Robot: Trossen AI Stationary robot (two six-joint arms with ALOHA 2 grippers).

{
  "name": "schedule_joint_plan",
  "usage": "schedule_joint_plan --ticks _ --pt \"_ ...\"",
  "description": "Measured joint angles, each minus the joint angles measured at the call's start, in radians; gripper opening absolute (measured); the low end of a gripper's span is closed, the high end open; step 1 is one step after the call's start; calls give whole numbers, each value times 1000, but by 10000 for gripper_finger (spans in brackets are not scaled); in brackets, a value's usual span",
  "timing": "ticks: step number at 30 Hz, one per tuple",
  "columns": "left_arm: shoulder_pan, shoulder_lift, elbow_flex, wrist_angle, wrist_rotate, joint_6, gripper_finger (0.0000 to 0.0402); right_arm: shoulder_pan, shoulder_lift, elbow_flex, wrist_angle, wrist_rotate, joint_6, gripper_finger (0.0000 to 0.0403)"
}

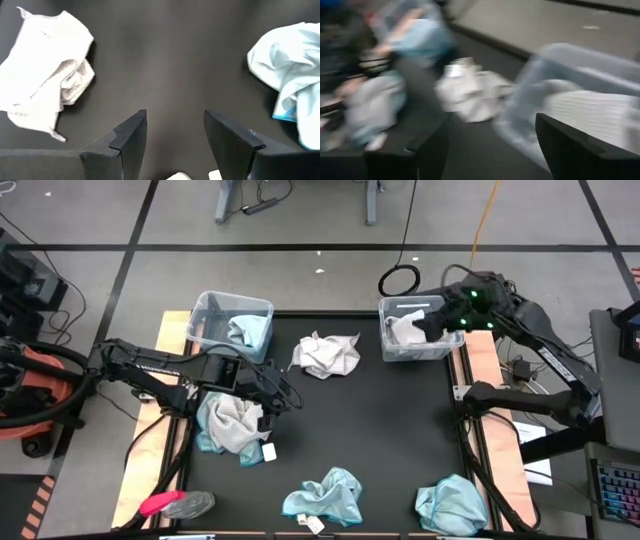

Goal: Sort microfiber towel by color & place in baskets
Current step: Put the blue microfiber towel into the left transparent bin

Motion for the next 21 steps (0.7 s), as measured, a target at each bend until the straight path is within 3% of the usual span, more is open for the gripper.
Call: schedule_joint_plan --ticks 4,13,21 --pt "0 0 0 9 32 -5 203 73 -41 0 34 -127 28 269" --pt "-30 0 0 160 152 -63 203 252 -65 0 33 -273 37 265" --pt "-123 39 0 401 126 -89 203 423 -70 0 -66 -307 2 265"
